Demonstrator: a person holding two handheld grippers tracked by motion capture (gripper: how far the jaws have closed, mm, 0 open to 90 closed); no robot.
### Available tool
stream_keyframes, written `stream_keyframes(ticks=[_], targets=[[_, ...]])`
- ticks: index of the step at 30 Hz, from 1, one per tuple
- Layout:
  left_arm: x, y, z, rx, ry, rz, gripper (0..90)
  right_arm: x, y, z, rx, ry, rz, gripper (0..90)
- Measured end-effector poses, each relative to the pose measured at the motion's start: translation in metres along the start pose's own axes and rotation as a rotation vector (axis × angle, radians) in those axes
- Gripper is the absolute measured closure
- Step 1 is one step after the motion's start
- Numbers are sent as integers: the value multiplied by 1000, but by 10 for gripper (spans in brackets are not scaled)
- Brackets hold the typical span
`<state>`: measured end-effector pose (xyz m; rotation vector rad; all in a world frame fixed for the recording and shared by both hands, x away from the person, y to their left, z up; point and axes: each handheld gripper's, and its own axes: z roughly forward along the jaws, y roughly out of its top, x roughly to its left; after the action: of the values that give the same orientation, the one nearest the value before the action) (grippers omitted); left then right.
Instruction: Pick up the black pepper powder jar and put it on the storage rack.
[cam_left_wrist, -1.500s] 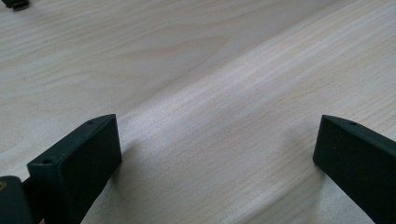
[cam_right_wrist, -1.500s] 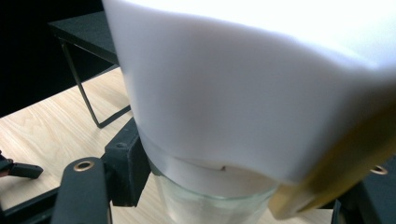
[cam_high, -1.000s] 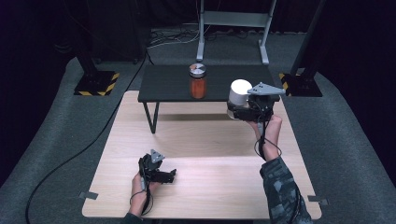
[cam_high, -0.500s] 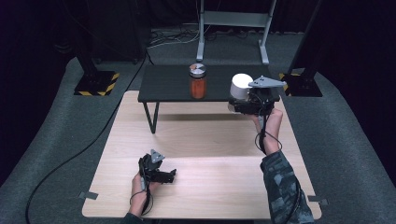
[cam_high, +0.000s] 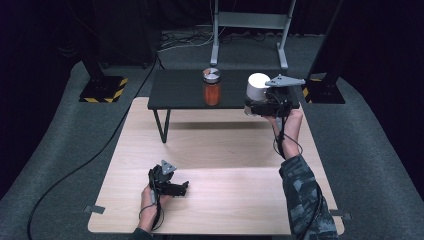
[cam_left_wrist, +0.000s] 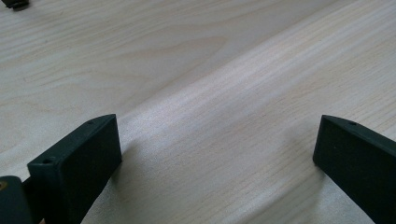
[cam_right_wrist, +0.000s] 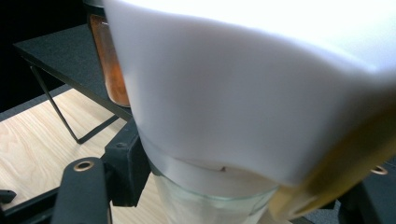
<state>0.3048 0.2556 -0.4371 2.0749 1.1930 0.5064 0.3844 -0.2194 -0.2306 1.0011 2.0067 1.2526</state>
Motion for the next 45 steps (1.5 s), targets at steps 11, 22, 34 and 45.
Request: stream_keyframes(ticks=[11, 22, 34, 45], targets=[[0, 0, 0, -1, 0, -1, 5, -6, 6, 8, 16, 1, 5, 296], [0, 0, 0, 0, -1, 1, 5, -7, 13, 13, 25, 2, 5, 296], [0, 0, 0, 0, -2, 2, 5, -7, 23, 20, 34, 10, 11, 296], [0, 0, 0, -1, -3, 2, 5, -7, 31, 27, 42, 20, 15, 296]])
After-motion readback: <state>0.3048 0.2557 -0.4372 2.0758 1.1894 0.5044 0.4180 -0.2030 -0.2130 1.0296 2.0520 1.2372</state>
